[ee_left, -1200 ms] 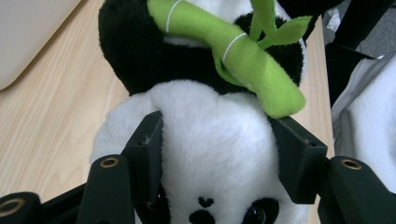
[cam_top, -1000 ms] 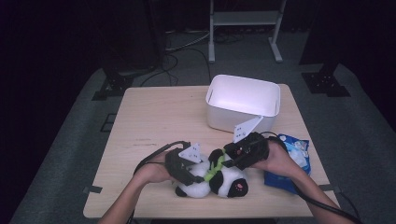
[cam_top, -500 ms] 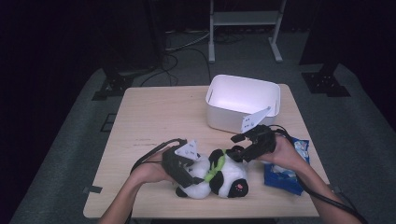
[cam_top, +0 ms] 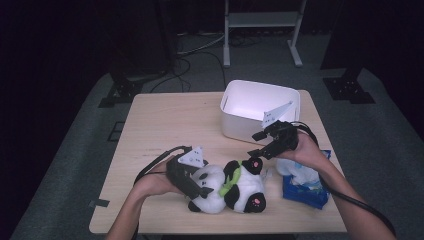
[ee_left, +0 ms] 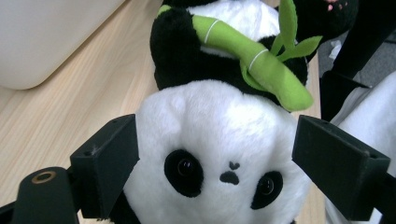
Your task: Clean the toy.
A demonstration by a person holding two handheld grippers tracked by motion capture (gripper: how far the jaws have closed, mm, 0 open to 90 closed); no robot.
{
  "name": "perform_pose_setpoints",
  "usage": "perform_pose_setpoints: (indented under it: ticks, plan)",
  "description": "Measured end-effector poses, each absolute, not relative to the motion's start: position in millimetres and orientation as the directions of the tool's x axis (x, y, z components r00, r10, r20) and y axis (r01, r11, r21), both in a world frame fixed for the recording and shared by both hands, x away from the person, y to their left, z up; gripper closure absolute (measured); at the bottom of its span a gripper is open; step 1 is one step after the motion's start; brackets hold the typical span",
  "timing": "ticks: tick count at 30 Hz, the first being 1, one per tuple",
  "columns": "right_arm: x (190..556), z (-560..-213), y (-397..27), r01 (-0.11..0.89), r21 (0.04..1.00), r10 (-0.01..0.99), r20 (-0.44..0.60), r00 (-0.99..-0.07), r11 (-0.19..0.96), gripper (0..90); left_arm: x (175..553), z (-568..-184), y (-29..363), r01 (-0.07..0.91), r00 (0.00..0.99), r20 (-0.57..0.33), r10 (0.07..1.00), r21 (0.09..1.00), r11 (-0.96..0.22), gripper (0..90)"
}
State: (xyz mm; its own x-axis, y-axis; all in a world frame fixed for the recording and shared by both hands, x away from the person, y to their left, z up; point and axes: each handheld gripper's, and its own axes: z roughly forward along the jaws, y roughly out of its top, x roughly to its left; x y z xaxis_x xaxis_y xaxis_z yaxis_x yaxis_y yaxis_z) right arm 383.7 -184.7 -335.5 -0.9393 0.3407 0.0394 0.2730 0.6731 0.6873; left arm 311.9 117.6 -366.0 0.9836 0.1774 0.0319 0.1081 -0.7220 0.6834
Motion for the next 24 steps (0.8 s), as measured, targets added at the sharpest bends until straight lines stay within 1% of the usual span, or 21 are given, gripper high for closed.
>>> perform_pose_setpoints:
  ticks: [2,4,14,24]
  plan:
    - [387.5,-334.4,-185.9,0.276,0.689,0.343,0.041,-0.938,0.671,32.3,311.8,-366.3,117.5,0.107,0.984,0.03,0.176,0.685,-0.721,13.3]
    - [390.8,-333.1,-186.7,0.278,0.686,0.346,0.04,-0.937,0.673,32.9,311.6,-367.0,117.2,0.114,0.983,0.026,0.181,0.69,-0.715,10.7]
    - [406.6,-322.2,-190.6,0.269,0.686,0.344,0.029,-0.939,0.677,33.5,310.0,-365.8,123.0,0.118,0.979,0.031,0.2,0.717,-0.687,10.4]
    - [412.7,-314.5,-185.8,0.255,0.694,0.336,0.019,-0.942,0.673,33.6,307.7,-363.4,129.5,0.113,0.979,0.038,0.202,0.723,-0.682,10.1]
